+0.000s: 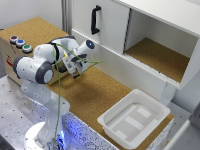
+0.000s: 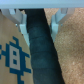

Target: Grasp the drawer handle and open it

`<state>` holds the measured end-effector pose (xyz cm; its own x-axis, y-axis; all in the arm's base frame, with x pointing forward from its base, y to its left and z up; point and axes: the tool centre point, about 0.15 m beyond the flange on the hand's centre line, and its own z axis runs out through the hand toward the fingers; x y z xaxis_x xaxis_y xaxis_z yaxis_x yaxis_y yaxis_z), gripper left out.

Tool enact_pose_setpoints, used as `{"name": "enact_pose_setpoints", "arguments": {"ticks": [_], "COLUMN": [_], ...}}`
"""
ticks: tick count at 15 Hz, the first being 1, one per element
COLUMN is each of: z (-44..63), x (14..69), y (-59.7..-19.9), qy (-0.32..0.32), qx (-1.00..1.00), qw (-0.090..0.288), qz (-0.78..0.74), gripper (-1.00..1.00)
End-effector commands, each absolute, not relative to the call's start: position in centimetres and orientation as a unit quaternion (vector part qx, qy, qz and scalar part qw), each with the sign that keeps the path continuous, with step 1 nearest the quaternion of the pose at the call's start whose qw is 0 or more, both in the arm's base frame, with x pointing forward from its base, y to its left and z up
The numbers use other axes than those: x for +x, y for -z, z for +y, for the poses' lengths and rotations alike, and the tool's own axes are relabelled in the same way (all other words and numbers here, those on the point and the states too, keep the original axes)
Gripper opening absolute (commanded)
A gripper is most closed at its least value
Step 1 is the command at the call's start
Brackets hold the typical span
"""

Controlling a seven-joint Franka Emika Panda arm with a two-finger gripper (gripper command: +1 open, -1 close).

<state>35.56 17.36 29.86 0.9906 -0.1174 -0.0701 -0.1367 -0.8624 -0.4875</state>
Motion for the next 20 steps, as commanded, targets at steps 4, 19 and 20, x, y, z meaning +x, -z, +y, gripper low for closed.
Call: {"name": "enact_pose_setpoints", "arguments": {"ticks": [4,19,20], "z": [15.4,14.5,13.9], "x": [37.8,38.4,38.3], "y": [-29.8,-35.5,-35.3], "qy": [0.001,0.096,0.094], "qx": [-0.972,-0.985,-0.985], "qw": [0.237,-0.020,-0.032], "qz": [0.008,-0.141,-0.138], "gripper": [1.00,1.00,1.00]}}
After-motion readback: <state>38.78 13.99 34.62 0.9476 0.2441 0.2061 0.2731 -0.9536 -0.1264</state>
